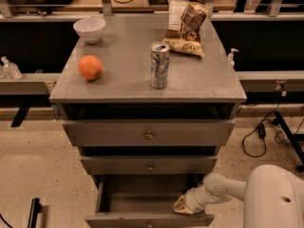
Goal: Open bottom drawer
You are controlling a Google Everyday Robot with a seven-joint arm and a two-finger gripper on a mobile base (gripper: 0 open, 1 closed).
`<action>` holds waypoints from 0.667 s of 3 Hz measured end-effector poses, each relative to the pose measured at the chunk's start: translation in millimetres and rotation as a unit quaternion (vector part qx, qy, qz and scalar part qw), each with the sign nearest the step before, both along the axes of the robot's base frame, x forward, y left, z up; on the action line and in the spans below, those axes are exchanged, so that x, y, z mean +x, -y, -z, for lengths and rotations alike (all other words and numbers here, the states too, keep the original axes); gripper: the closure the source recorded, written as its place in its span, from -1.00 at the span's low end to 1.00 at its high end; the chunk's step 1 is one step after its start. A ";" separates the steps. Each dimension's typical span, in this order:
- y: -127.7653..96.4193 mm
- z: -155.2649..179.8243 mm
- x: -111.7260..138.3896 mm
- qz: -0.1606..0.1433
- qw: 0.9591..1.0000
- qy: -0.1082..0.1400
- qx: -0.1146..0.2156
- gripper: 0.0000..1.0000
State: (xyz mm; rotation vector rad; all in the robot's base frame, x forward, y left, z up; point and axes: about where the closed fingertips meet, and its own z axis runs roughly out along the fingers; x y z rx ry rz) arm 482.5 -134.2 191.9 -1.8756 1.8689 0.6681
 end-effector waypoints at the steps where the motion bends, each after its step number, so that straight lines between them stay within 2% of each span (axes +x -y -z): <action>1: 2.2 -24.2 14.6 0.016 0.999 0.051 0.008 1.00; 2: -5.5 -47.3 29.9 0.026 0.995 0.095 0.021 1.00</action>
Offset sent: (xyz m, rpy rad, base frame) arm 0.0478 0.0080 0.0762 0.0636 -0.2905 -0.0735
